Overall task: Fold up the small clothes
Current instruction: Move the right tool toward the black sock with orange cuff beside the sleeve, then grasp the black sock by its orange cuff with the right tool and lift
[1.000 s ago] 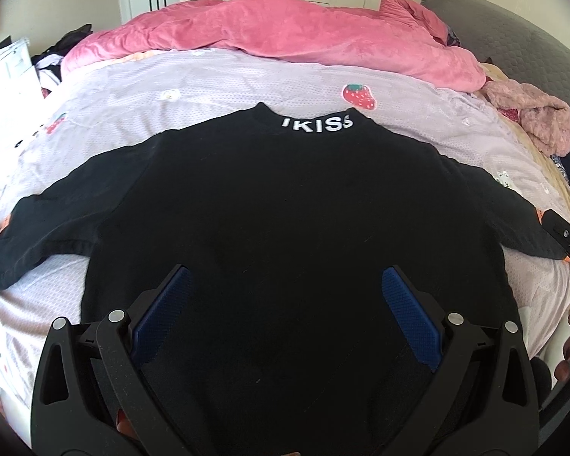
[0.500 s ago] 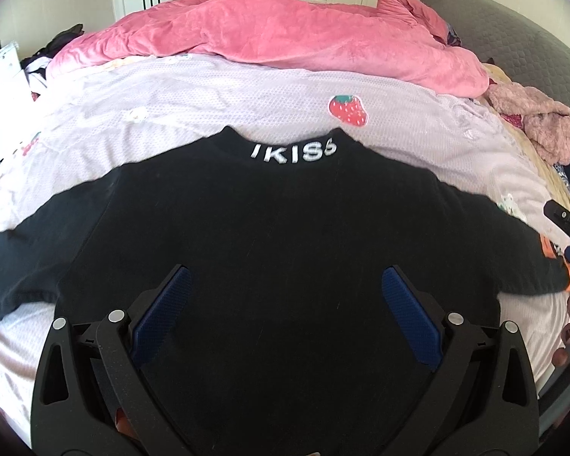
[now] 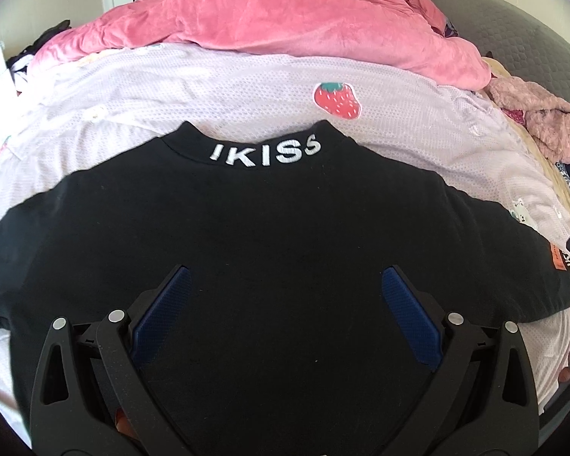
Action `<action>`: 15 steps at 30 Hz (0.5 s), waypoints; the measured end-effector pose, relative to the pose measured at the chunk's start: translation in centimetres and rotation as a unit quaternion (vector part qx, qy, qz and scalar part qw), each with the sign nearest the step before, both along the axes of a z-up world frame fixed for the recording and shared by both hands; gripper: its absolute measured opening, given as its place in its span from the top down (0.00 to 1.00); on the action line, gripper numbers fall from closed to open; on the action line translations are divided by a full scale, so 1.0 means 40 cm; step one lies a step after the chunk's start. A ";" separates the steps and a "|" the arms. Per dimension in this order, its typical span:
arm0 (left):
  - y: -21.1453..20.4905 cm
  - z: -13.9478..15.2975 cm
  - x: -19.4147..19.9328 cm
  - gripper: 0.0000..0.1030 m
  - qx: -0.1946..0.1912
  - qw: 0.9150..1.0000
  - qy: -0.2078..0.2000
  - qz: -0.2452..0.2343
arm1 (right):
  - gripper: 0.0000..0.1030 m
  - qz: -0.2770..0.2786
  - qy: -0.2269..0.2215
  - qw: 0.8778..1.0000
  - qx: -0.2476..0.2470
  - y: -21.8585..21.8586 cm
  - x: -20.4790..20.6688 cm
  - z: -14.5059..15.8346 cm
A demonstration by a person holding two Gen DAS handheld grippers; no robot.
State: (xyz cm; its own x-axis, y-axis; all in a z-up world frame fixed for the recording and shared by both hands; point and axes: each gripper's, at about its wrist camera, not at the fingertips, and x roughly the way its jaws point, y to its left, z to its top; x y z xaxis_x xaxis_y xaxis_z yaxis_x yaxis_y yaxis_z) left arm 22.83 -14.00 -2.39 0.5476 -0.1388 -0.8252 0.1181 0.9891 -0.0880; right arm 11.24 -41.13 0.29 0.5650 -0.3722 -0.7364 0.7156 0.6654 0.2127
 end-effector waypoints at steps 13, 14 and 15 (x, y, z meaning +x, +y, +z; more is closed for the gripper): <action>-0.016 -0.038 0.014 0.08 0.005 1.000 0.013 0.000 | 0.04 -0.096 0.003 0.993 0.068 -0.115 -0.058 -0.103; -0.014 -0.039 0.015 0.08 0.004 1.000 0.014 0.000 | 0.04 -0.098 -0.006 0.992 0.074 -0.126 -0.059 -0.104; -0.012 -0.039 0.015 0.08 0.005 1.000 0.014 0.000 | 0.04 -0.100 -0.013 0.992 0.081 -0.135 -0.061 -0.106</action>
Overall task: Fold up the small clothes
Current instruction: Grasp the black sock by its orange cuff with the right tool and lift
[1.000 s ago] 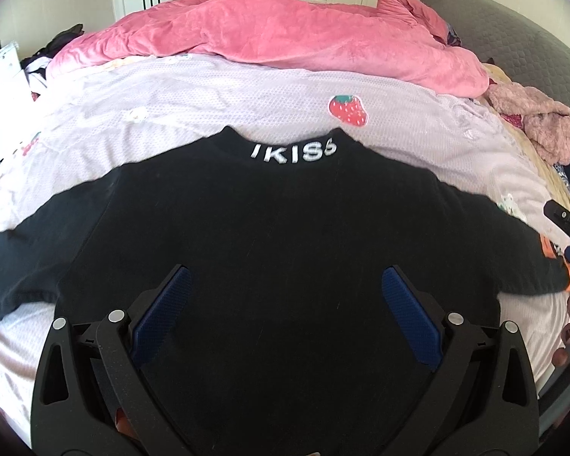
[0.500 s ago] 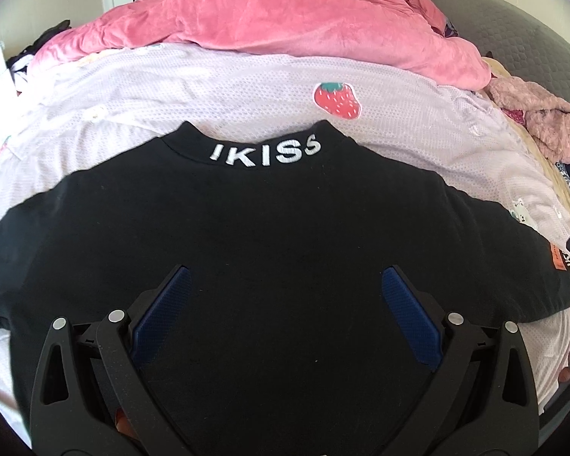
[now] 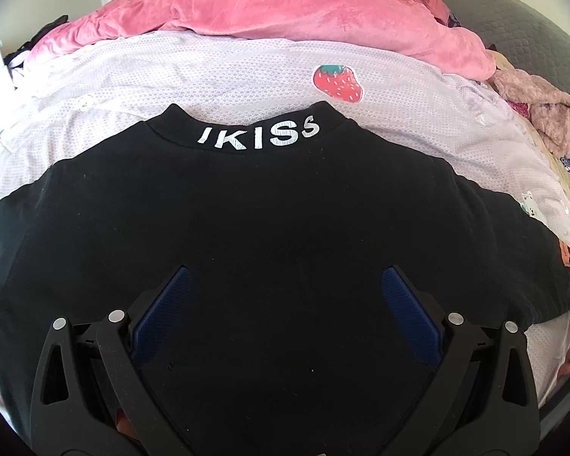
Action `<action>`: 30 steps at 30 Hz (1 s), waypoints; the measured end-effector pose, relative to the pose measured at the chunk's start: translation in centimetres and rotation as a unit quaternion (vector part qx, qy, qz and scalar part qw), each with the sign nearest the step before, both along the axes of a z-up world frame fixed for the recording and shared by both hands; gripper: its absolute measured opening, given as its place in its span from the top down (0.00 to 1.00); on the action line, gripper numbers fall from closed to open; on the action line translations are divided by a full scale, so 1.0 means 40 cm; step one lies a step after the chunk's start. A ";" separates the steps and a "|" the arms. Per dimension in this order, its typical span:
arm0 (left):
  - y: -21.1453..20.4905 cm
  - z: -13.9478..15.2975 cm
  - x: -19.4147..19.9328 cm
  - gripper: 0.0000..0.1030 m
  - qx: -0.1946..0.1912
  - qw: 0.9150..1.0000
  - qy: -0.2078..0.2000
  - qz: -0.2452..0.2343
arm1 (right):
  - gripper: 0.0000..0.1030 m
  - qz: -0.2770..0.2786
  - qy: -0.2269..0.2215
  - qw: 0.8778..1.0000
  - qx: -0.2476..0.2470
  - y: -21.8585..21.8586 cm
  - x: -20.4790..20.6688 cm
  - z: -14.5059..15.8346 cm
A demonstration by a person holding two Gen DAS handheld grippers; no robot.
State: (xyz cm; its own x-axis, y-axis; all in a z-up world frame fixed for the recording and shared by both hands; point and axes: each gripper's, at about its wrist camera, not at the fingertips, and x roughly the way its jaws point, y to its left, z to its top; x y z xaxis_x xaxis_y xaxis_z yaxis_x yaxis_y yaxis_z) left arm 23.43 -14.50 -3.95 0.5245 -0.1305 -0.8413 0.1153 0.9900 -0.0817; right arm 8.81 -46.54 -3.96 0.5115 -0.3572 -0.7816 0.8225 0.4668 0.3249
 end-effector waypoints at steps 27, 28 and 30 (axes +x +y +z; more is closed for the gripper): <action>0.141 0.007 -0.041 0.08 -0.071 0.997 0.019 0.032 | 0.88 0.175 -0.202 0.963 -0.026 0.108 0.048 0.143; 0.151 0.005 -0.044 0.08 -0.075 0.996 0.022 0.036 | 0.88 0.191 -0.206 0.959 -0.030 0.128 0.055 0.152; 0.173 0.007 -0.051 0.08 -0.083 0.995 0.024 0.047 | 0.88 0.228 -0.215 0.949 -0.038 0.170 0.070 0.170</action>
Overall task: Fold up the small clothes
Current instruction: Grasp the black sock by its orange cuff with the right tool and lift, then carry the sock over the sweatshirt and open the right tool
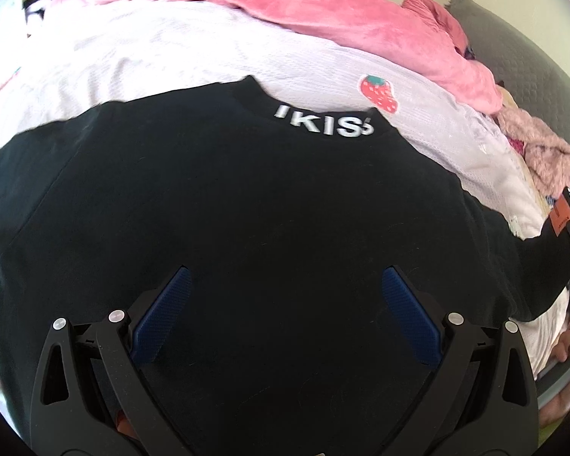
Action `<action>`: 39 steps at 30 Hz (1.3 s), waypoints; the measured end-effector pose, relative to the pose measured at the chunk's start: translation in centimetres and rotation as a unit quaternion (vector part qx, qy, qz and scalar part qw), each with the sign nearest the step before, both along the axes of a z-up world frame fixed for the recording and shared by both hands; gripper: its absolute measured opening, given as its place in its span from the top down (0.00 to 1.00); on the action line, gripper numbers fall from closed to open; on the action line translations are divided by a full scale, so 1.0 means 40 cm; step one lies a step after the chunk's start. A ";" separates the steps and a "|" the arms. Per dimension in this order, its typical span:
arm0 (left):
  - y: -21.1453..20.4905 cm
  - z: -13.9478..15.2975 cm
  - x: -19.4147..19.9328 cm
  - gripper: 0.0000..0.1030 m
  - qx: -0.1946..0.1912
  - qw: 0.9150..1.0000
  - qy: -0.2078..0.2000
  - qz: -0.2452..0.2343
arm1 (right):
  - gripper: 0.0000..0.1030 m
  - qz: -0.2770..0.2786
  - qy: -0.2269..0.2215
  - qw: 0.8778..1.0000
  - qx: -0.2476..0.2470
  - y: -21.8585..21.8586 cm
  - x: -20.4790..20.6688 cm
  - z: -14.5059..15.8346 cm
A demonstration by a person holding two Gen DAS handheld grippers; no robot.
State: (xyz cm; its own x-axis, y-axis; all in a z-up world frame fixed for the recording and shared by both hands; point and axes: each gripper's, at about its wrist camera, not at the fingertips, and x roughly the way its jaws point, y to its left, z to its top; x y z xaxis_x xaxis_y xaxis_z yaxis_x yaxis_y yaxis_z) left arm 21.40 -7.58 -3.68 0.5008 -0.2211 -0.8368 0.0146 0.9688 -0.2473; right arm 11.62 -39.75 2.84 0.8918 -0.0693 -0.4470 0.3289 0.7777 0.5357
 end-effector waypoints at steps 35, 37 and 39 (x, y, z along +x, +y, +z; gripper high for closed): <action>0.226 0.070 -0.066 0.08 -0.086 0.990 -0.027 0.104 | 0.43 0.421 0.011 0.874 -0.243 0.671 0.025 -0.039; 0.226 0.062 -0.066 0.08 -0.095 0.990 -0.022 0.103 | 0.38 0.425 0.011 0.877 -0.225 0.653 0.027 -0.032; 0.224 0.051 -0.064 0.08 -0.110 0.989 -0.016 0.098 | 0.36 0.422 0.009 0.884 -0.202 0.630 0.035 -0.020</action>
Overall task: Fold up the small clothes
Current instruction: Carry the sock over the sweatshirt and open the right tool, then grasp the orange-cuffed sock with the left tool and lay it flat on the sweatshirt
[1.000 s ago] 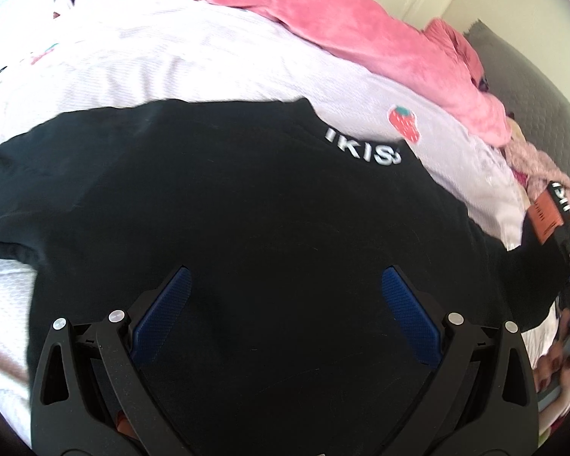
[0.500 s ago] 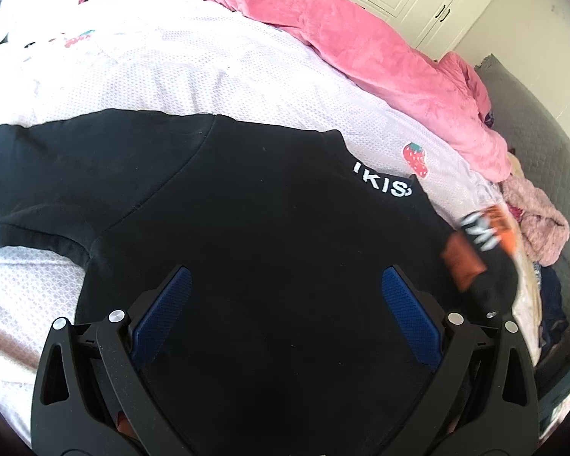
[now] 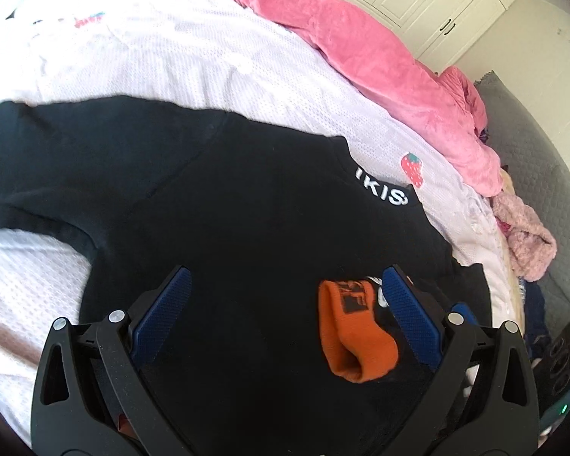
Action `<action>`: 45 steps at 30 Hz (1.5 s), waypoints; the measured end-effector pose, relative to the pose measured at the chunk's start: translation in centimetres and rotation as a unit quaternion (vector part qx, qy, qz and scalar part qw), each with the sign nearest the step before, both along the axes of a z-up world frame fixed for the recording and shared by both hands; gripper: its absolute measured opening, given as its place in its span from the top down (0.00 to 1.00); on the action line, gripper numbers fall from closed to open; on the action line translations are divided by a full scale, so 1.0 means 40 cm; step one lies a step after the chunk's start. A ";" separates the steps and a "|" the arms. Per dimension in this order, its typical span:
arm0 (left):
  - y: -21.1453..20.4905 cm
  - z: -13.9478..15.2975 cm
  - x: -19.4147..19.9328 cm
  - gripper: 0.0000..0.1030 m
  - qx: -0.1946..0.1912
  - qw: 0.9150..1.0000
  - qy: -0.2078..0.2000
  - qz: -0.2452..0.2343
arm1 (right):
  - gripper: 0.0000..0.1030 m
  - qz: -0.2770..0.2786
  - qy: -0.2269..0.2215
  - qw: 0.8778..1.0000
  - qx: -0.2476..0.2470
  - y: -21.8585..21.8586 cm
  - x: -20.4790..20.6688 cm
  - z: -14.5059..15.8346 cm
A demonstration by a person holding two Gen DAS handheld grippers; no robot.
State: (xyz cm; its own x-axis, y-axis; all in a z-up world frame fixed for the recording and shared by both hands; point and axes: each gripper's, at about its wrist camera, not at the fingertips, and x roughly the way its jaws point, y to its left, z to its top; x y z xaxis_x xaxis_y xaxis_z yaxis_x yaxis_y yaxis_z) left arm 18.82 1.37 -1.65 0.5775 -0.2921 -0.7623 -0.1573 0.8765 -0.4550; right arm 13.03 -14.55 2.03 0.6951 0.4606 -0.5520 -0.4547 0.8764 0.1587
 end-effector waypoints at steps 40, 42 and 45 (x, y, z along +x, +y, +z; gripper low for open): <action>-0.057 0.059 0.013 0.94 0.096 0.990 -0.095 -0.043 | 0.30 -0.285 0.084 0.950 0.093 -0.367 0.049 -0.018; -0.047 0.043 0.011 0.93 0.095 0.991 -0.088 -0.039 | 0.30 -0.279 0.079 0.954 0.080 -0.350 0.051 -0.016; -0.034 0.027 0.014 0.93 0.098 0.992 -0.078 -0.034 | 0.30 -0.269 0.071 0.958 0.065 -0.328 0.051 -0.011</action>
State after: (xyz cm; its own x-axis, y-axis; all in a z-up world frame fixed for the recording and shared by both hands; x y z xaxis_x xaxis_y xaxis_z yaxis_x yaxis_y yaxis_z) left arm 19.38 0.01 -0.55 0.6770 -0.1888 -0.7114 -0.0360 0.9569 -0.2883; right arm 15.06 -27.67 1.61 0.7734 0.1282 -0.6209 0.0911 0.9467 0.3089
